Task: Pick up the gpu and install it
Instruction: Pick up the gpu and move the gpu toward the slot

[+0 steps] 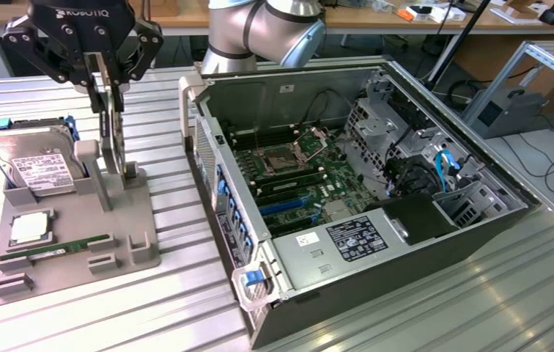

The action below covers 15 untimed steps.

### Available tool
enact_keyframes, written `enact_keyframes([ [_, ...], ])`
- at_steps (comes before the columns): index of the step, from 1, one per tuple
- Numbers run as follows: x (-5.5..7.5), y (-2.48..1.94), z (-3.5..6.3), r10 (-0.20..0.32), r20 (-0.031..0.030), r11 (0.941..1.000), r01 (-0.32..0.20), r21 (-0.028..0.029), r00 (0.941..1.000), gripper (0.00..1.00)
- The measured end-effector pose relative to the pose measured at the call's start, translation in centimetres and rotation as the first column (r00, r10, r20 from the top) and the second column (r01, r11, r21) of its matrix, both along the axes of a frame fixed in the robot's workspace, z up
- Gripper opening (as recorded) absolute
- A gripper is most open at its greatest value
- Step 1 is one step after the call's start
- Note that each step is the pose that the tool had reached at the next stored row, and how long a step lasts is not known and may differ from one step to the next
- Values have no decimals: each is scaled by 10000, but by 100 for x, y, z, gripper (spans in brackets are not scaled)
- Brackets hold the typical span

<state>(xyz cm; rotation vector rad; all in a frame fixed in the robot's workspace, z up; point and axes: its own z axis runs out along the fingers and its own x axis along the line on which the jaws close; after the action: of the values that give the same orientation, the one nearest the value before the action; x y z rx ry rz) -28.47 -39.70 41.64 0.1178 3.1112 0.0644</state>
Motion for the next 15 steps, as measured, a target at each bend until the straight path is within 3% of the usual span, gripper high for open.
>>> enact_keyframes([
  [15,0,0,76,0,0,10000,0,2,10000,27],
])
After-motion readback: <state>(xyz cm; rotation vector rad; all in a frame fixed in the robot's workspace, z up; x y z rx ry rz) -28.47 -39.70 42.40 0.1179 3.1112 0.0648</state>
